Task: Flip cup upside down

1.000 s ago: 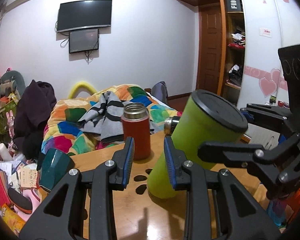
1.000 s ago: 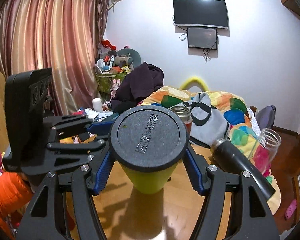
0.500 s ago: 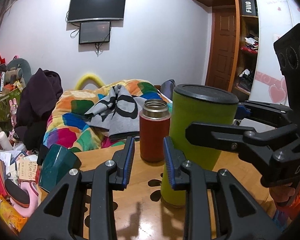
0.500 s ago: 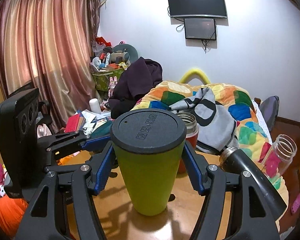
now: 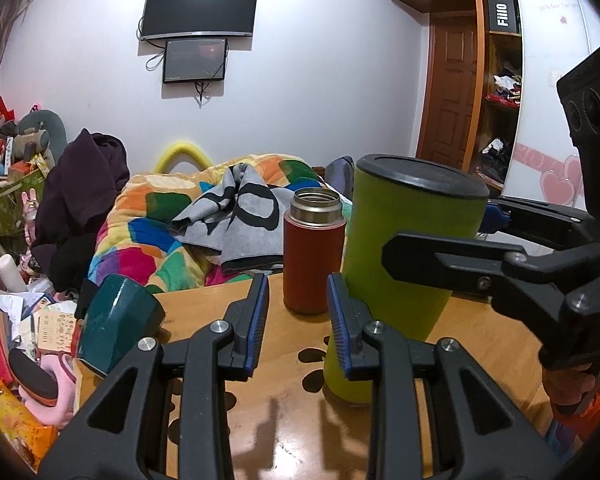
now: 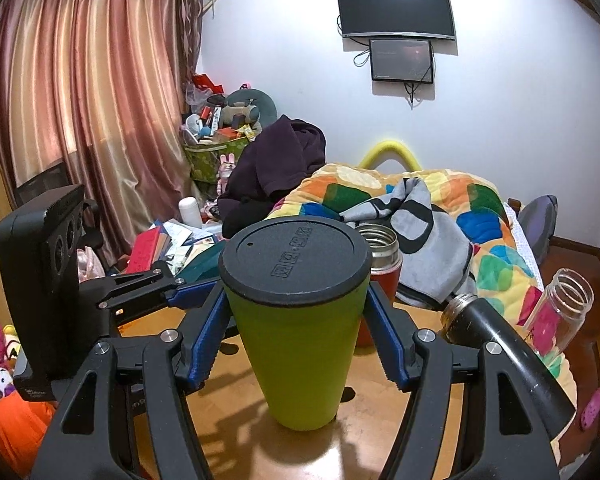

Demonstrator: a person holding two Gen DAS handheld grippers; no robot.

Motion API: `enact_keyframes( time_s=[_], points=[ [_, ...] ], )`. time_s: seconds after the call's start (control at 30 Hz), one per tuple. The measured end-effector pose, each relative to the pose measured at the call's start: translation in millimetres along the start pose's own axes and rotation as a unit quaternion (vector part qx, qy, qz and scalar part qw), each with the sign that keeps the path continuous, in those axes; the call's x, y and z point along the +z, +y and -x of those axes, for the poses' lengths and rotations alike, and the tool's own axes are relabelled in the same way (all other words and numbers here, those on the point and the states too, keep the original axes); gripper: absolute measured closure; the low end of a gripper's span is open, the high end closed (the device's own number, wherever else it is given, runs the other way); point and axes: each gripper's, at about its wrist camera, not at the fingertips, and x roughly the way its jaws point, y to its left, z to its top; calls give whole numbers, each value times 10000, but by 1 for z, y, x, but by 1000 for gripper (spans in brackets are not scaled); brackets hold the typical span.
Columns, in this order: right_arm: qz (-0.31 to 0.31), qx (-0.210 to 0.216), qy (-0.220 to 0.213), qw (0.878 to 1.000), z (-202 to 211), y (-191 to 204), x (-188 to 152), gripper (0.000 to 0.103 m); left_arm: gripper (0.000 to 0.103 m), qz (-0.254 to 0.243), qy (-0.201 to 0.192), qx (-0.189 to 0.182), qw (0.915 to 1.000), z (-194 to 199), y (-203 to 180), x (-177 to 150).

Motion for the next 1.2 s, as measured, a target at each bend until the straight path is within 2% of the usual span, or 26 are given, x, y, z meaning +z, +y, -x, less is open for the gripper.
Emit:
enact_keyframes(
  time_s=[0.07,0.2,0.37,0.47,0.57,0.6,0.63,0.67,0.73,0.8,0.93,1.2],
  points=[
    [-39,47,-1,10000,2,-3,-2,40,69,9,-22,58,10000,4,1,0],
    [-32,-18,-148,9999,15,-4,-8,40,55,133,-171,246,9995,18,6,-1],
    [-72,-88,-343,9993,40,-7,-12,40,50,304,-377,320,9983,41,9,2],
    [-117,-222,-474,9986,58,-10,-15,38,39,330,-550,412,9971,59,4,5],
    [-184,-448,-647,9967,80,-14,-19,25,25,298,-734,504,9956,77,-5,5],
    [-192,-498,-685,9962,86,-14,-20,21,15,287,-787,574,9948,83,-9,6],
    [-213,-552,-730,9956,93,-14,-22,20,5,282,-817,628,9943,86,-11,6],
    [-233,-589,-750,9952,98,-14,-23,18,3,272,-873,725,9932,92,-15,5],
    [-243,-692,-780,9943,109,-13,-28,14,0,240,-959,813,9918,101,-23,5],
    [-285,-824,-852,9925,120,-11,-34,0,0,223,-954,794,9920,108,-30,4],
    [-374,-935,-941,9905,138,-8,-44,0,0,226,-953,724,9926,120,-39,-2],
    [-454,-1189,-974,9871,162,-6,-61,0,0,233,-933,858,9917,139,-60,-23]
  ],
)
